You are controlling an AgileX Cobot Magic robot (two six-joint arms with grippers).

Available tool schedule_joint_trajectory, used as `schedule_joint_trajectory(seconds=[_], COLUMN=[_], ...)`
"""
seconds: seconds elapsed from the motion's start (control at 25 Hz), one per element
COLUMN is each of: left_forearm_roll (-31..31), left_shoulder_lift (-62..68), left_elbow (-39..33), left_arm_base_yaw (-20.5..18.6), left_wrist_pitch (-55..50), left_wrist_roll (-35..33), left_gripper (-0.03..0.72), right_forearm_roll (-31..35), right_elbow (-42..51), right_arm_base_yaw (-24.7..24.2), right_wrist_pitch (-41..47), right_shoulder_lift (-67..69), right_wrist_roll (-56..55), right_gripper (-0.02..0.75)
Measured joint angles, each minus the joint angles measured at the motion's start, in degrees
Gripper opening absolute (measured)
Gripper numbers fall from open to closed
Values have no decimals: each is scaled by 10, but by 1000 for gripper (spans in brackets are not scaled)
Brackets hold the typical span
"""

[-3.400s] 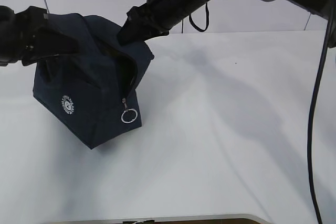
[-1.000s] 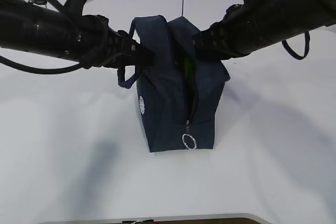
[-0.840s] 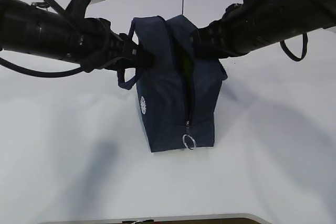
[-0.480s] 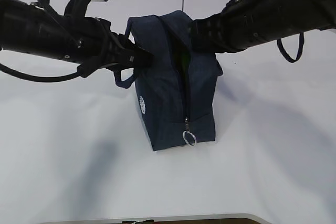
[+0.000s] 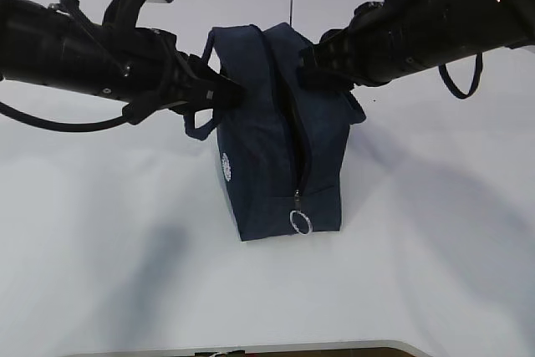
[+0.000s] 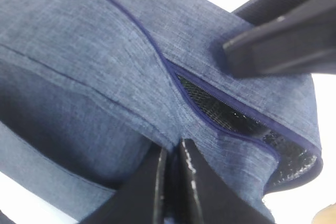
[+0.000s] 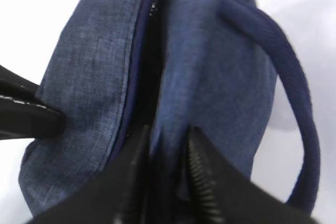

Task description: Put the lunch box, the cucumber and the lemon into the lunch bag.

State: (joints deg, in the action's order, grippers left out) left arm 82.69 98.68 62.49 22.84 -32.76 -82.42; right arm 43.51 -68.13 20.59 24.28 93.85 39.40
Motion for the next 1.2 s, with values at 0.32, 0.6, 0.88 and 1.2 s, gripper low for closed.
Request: schedule_joint_trajectory(seconds=[0.32, 0.6, 0.88, 1.2], left_forearm_roll=[0, 1, 1, 1], left_shoulder_lift=[0, 0, 0, 0], left_elbow=[0, 0, 0, 0], left_arm_base_yaw=[0, 0, 0, 0], left_wrist_pitch=[0, 0, 0, 0], left_wrist_roll=[0, 0, 0, 0], left_gripper=[1, 1, 1, 1], right_forearm_roll=[5, 6, -2, -30], right_elbow=[0, 0, 0, 1], right_arm_base_yaw=[0, 0, 0, 0], right_wrist_pitch=[23, 54, 126, 282], right_shoulder_lift=[-11, -55, -103, -125], right_wrist_roll=[4, 33, 72, 104], right_gripper=[328, 334, 335, 335])
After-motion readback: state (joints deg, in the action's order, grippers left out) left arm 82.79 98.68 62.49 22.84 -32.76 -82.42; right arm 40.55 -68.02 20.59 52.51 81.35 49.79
